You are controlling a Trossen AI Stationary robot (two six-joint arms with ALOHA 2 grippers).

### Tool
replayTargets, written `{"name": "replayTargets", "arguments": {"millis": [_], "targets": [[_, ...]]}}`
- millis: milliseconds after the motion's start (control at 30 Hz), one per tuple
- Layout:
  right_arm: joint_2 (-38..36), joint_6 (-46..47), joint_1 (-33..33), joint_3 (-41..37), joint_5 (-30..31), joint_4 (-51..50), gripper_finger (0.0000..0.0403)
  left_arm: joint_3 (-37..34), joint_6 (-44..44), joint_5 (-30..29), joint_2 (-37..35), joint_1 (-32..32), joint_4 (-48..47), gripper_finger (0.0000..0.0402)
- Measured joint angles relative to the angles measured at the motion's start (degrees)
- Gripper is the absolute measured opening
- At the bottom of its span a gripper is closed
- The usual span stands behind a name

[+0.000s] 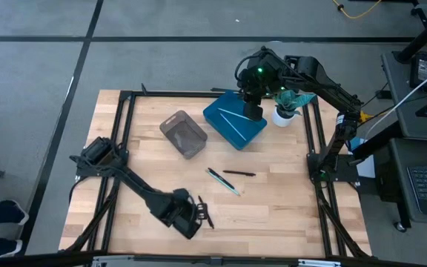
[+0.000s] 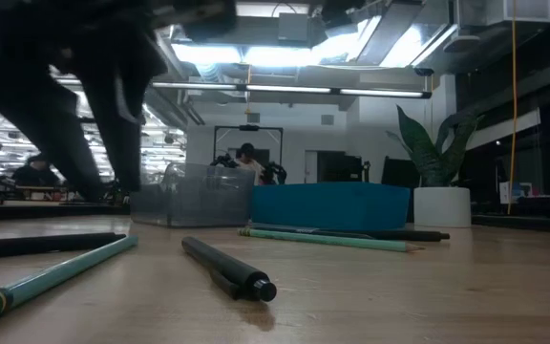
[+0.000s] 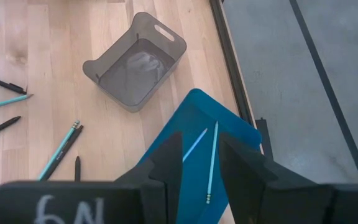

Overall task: Sort pens & pencils
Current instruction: Put the light blue pencil into the blue bin

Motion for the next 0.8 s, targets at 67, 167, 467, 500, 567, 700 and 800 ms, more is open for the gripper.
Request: {"name": "replayTargets", "arguments": {"millis": [67, 167, 467, 500, 567, 700, 800], "targets": [[0.00, 0.00, -0.01, 0.00, 0.00, 0.02, 0.0104, 0.00, 2.44, 2.43, 0.00, 1.26, 0.04, 0.0071], [0.00, 0.00, -0.02, 0.00, 0.01, 0.02, 0.0104, 0.00, 4.81, 3.88, 0.00, 2.73, 0.25, 0.0071], [0.00, -0.09, 0.00, 0.00, 0.00, 0.02, 0.0104, 0.00, 6.00, 7.26, 0.00, 3.45, -0.77, 0.0070], [0.00, -0.09, 0.00, 0.00, 0.00, 0.02, 0.0104, 0.00, 5.33, 7.27, 0.00, 3.26, -0.82, 0.0070], [0.00, -0.16, -0.01, 0.00, 0.00, 0.02, 0.0104, 0.00, 4.78, 7.27, 0.00, 2.93, -0.86, 0.0070], [0.00, -0.26, 0.00, 0.00, 0.00, 0.02, 0.0104, 0.00, 3.61, 7.35, 0.00, 2.71, -1.91, 0.0070], [0.00, -0.26, -0.02, 0.00, 0.00, 0.02, 0.0104, 0.00, 3.55, 7.34, 0.00, 2.90, -1.90, 0.0070]]}}
